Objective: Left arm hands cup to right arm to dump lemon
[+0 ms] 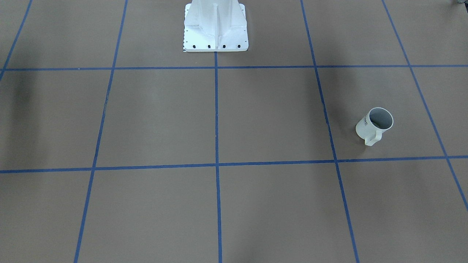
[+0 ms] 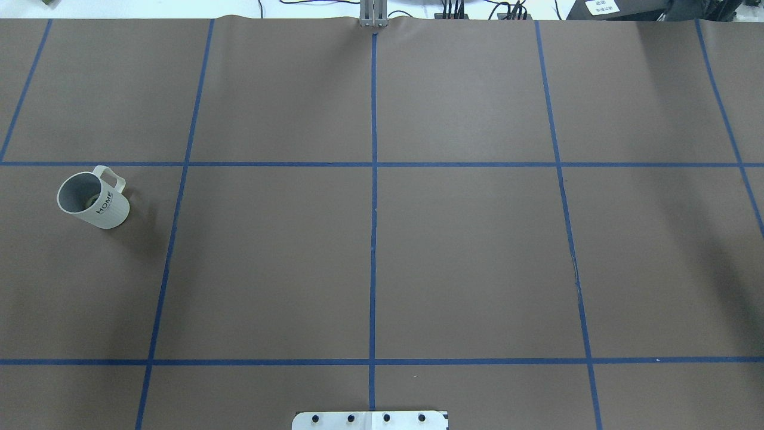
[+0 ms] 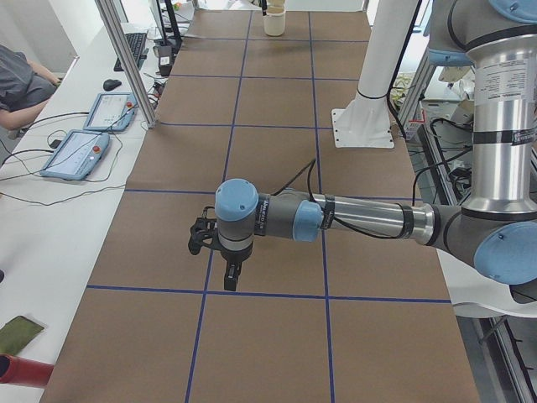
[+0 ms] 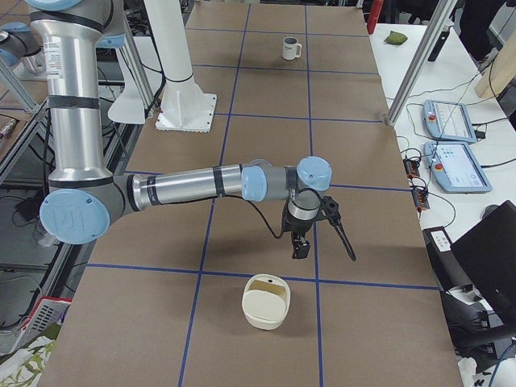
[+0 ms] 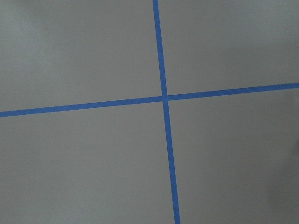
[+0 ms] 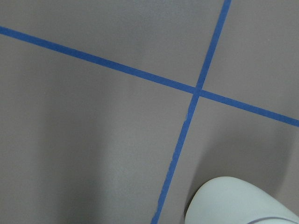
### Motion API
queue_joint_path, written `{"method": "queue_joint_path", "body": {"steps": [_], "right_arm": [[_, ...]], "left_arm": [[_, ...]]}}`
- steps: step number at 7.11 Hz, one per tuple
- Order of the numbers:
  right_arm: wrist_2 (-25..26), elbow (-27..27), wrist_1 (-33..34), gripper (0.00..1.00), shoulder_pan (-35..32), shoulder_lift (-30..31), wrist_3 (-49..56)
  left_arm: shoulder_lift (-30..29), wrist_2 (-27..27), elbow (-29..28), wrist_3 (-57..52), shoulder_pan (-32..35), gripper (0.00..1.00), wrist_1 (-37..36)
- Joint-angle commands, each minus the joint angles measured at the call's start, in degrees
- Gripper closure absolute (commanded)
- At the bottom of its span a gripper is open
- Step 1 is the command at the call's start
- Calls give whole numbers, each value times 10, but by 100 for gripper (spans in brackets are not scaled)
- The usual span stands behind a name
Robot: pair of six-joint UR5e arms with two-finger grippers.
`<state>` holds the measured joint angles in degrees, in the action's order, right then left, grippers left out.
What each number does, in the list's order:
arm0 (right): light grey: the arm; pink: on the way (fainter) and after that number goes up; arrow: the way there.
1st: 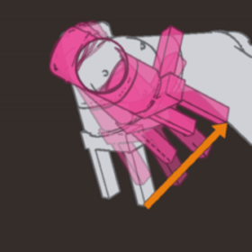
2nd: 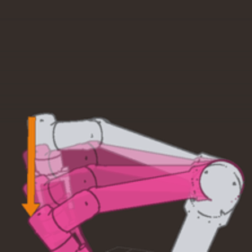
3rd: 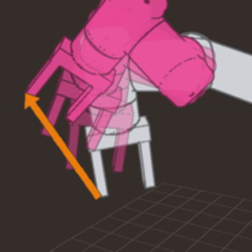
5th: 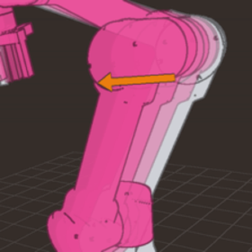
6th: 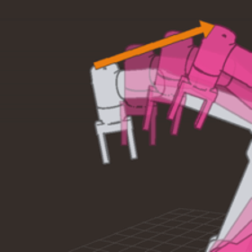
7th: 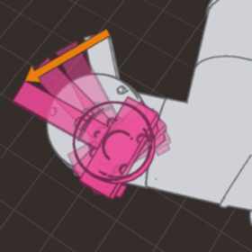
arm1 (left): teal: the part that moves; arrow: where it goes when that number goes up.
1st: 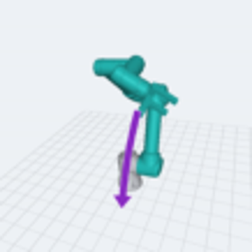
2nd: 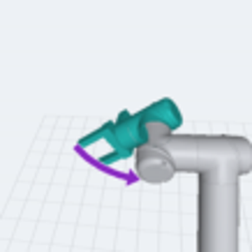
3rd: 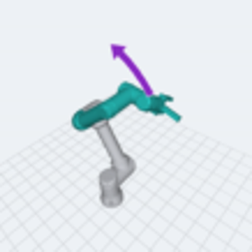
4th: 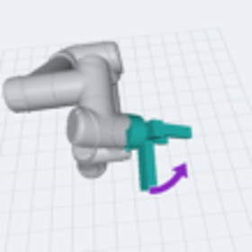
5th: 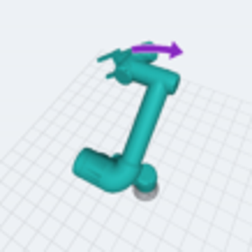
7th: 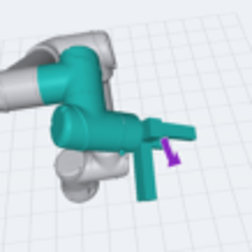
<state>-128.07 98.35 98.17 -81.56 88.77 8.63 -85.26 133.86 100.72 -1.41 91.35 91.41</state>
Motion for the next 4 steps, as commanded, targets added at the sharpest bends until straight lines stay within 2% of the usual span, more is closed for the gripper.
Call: {"method": "queue_joint_path", "body": {"steps": [1, 2, 4], "right_arm": [[0, 0, 0, 0, 0, 0, 0], [-1, 1, 0, 0, 0, -1, -1], [-2, 3, -1, 0, 0, -4, -1]], "left_arm": [[0, 5, 4, 0, -2, 0, 0], [0, 24, 6, 0, -2, 0, -1], [-7, 22, 7, 1, -4, 0, -1]]}}
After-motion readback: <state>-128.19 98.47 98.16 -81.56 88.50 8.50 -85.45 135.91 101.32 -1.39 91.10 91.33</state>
